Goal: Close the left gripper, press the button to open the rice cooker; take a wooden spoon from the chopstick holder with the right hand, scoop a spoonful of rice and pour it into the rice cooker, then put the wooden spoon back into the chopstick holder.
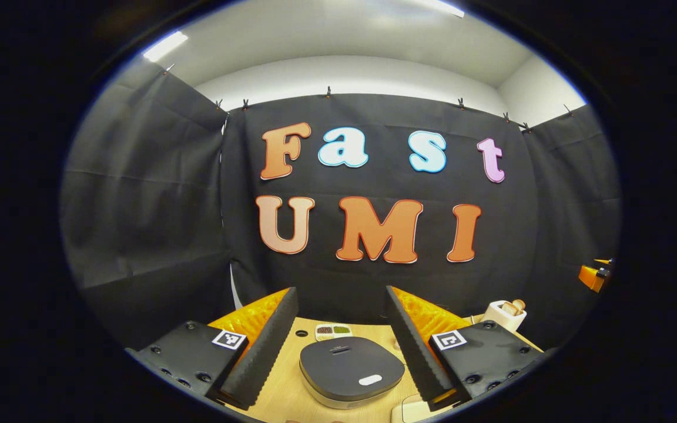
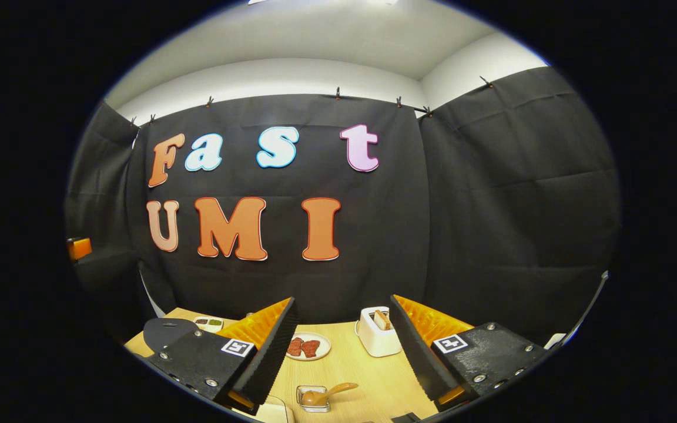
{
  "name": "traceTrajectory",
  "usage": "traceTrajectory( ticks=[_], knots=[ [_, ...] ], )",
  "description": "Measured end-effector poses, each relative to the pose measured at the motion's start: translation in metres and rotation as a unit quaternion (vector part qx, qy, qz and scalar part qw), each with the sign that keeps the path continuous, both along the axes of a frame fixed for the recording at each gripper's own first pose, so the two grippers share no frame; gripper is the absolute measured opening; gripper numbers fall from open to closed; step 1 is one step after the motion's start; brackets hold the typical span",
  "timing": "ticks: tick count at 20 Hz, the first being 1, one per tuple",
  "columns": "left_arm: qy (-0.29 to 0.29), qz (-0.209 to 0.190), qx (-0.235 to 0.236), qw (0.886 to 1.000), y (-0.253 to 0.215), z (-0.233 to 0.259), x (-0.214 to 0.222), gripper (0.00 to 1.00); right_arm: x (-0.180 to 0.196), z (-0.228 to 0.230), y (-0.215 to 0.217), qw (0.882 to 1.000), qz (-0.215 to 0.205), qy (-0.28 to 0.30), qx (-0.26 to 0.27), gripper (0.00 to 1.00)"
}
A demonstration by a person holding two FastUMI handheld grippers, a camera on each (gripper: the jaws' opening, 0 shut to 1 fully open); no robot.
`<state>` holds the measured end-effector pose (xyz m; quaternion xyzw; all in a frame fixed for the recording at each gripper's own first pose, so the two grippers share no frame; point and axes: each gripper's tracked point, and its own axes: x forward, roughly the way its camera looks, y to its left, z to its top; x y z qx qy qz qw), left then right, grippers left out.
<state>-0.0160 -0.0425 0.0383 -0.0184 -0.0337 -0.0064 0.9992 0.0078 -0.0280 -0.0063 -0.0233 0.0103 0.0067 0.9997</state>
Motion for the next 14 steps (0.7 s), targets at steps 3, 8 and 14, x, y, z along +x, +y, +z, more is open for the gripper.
traceTrajectory(
  ticks=[3, 8, 14],
  knots=[
    [0.009, -0.004, 0.002, 1.000, -0.008, -0.004, -0.002, 0.99, 0.000, -0.003, -0.004, 1.000, 0.002, 0.002, -0.005, 0.95],
    [0.015, -0.009, 0.012, 1.000, -0.020, -0.006, -0.005, 0.99, -0.001, -0.004, -0.011, 1.000, 0.006, 0.000, -0.003, 0.95],
    [0.018, 0.006, 0.014, 1.000, -0.020, -0.009, -0.004, 0.37, 0.002, -0.009, -0.018, 1.000, 0.005, 0.005, -0.009, 0.95]
  ],
)
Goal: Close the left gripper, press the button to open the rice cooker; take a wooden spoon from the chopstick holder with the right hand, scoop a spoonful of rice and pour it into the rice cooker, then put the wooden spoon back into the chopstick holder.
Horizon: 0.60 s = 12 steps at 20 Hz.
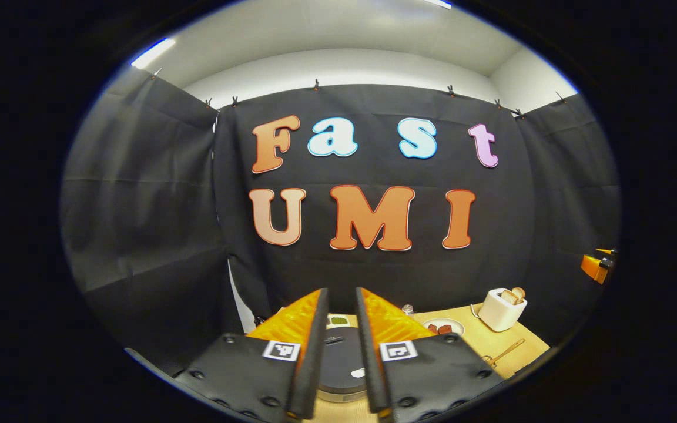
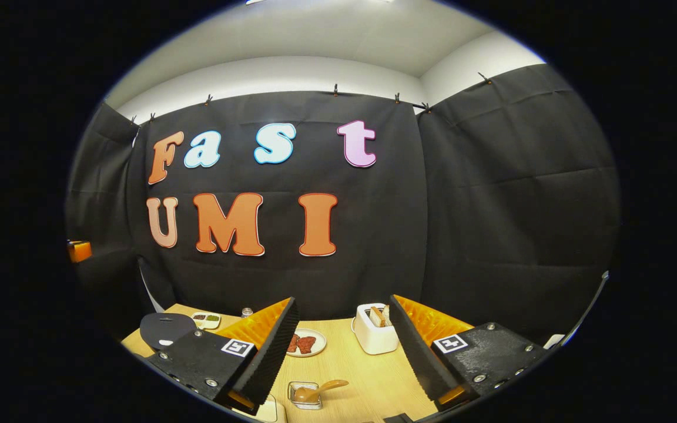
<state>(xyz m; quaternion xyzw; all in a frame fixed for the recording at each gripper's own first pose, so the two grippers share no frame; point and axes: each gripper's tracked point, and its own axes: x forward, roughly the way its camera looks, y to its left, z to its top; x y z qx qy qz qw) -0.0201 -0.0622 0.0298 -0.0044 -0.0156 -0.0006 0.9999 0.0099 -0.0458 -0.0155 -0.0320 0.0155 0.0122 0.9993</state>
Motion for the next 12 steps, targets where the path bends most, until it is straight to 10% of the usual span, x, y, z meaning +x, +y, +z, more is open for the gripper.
traceTrajectory(
  ticks=[3, 12],
  knots=[
    [-0.005, -0.009, -0.010, 1.000, -0.006, -0.002, 0.004, 0.09, 0.001, -0.004, -0.002, 1.000, 0.001, 0.005, -0.001, 0.95],
    [0.063, -0.048, -0.007, 0.997, -0.040, -0.060, 0.033, 0.05, 0.003, -0.018, -0.019, 1.000, -0.013, 0.021, -0.002, 0.95]
  ],
)
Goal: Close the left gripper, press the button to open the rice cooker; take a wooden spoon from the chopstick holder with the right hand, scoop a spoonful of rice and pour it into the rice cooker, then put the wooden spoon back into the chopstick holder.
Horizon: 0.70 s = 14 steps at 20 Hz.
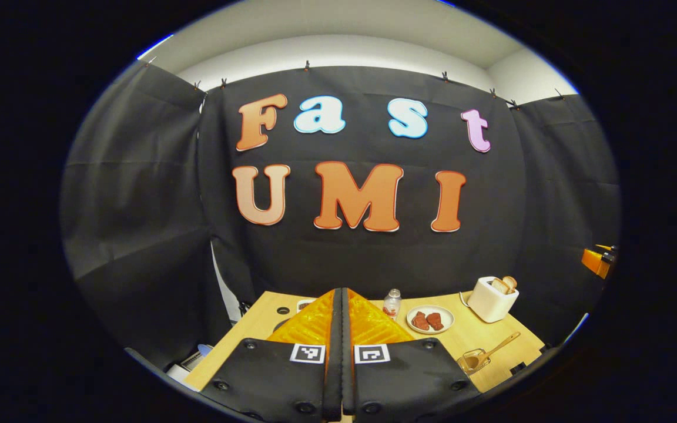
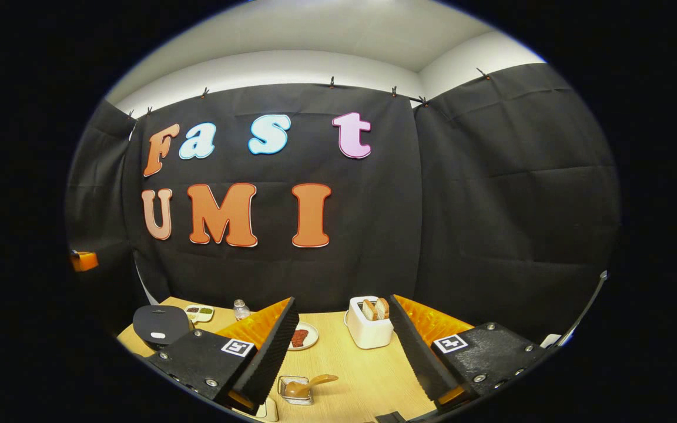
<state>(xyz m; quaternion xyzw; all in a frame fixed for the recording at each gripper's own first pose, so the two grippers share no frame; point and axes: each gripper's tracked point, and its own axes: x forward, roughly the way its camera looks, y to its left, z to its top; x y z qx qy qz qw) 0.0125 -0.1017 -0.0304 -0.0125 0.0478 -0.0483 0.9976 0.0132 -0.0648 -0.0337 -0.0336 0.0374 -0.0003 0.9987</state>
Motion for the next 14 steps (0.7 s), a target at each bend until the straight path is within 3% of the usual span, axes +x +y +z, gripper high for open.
traceTrajectory(
  ticks=[5, 14],
  knots=[
    [0.061, -0.021, -0.010, 0.998, -0.017, -0.067, 0.030, 0.05, -0.003, -0.006, -0.012, 1.000, -0.013, 0.007, -0.002, 0.95],
    [0.166, -0.024, 0.018, 0.986, -0.016, -0.177, 0.065, 0.05, -0.012, -0.019, -0.037, 0.999, -0.043, 0.029, -0.018, 0.96]
  ],
)
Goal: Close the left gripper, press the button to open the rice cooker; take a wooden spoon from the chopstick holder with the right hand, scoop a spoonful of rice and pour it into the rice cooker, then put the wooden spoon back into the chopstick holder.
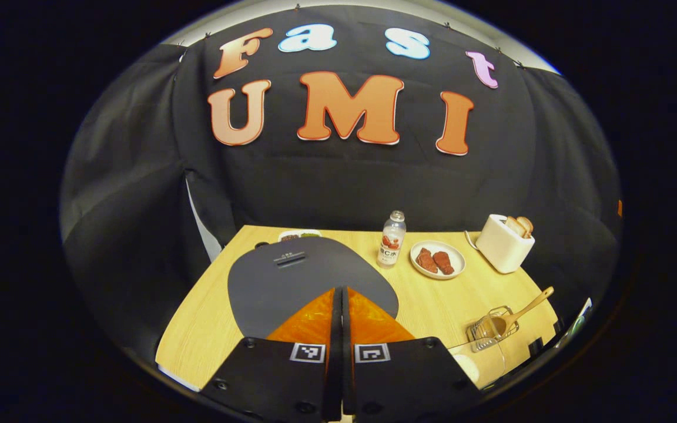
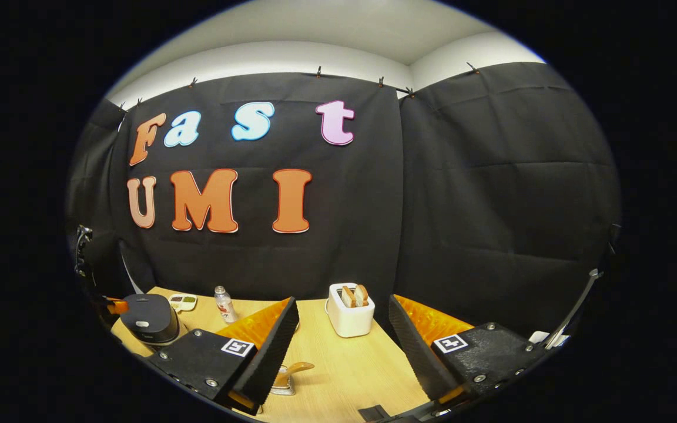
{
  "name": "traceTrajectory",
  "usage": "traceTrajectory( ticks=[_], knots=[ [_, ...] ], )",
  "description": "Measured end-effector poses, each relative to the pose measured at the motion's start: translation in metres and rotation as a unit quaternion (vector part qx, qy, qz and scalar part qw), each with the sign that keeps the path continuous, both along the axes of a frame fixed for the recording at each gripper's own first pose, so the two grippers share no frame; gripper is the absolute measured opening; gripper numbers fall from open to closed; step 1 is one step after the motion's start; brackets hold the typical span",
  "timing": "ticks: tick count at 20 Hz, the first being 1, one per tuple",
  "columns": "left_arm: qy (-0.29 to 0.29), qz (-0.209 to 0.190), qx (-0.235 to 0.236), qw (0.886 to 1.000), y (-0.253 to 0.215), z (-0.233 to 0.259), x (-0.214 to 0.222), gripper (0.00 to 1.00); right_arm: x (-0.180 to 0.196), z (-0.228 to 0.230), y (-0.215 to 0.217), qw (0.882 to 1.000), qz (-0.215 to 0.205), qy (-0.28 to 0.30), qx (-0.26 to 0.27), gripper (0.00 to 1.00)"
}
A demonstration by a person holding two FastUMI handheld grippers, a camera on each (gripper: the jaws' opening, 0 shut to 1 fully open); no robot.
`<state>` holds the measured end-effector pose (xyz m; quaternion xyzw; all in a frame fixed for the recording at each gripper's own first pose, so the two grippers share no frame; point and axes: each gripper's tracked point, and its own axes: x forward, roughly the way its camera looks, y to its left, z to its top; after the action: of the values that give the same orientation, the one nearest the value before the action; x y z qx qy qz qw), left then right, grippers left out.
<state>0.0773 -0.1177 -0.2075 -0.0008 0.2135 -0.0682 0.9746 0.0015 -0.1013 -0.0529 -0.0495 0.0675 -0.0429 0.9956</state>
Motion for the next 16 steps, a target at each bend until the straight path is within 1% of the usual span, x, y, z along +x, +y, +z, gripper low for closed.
traceTrajectory(
  ticks=[2, 5, 7, 9, 10, 11, 13, 14, 15, 16],
  knots=[
    [0.017, -0.008, -0.004, 1.000, -0.003, -0.020, 0.003, 0.05, -0.001, -0.002, -0.002, 1.000, -0.004, 0.004, -0.006, 0.95],
    [0.033, -0.008, 0.016, 0.999, 0.001, -0.037, 0.006, 0.04, -0.005, -0.003, -0.004, 1.000, -0.006, 0.008, -0.007, 0.95],
    [0.046, -0.010, 0.018, 0.999, 0.001, -0.049, 0.007, 0.05, -0.005, -0.004, -0.005, 1.000, -0.007, 0.008, -0.006, 0.96],
    [0.041, -0.012, 0.021, 0.999, 0.002, -0.051, 0.010, 0.05, -0.007, -0.005, -0.006, 1.000, -0.009, 0.009, -0.004, 0.96],
    [0.065, -0.009, 0.023, 0.998, 0.003, -0.056, 0.006, 0.05, -0.007, -0.006, -0.006, 1.000, -0.010, 0.010, -0.002, 0.96],
    [0.072, -0.001, 0.015, 0.997, 0.004, -0.057, 0.004, 0.05, -0.007, -0.007, -0.006, 1.000, -0.010, 0.012, 0.001, 0.96],
    [0.086, -0.001, 0.003, 0.996, 0.003, -0.062, 0.002, 0.05, -0.008, -0.010, -0.004, 1.000, -0.009, 0.011, 0.009, 0.95],
    [0.068, 0.002, -0.003, 0.998, 0.002, -0.056, 0.004, 0.07, -0.008, -0.012, -0.001, 1.000, -0.006, 0.014, 0.013, 0.95],
    [0.076, 0.000, 0.002, 0.997, 0.002, -0.059, 0.004, 0.06, -0.008, -0.015, 0.001, 1.000, -0.003, 0.018, 0.016, 0.95],
    [0.067, -0.002, 0.006, 0.998, 0.002, -0.055, 0.005, 0.05, -0.008, -0.016, 0.004, 1.000, 0.000, 0.019, 0.018, 0.95]
  ],
)
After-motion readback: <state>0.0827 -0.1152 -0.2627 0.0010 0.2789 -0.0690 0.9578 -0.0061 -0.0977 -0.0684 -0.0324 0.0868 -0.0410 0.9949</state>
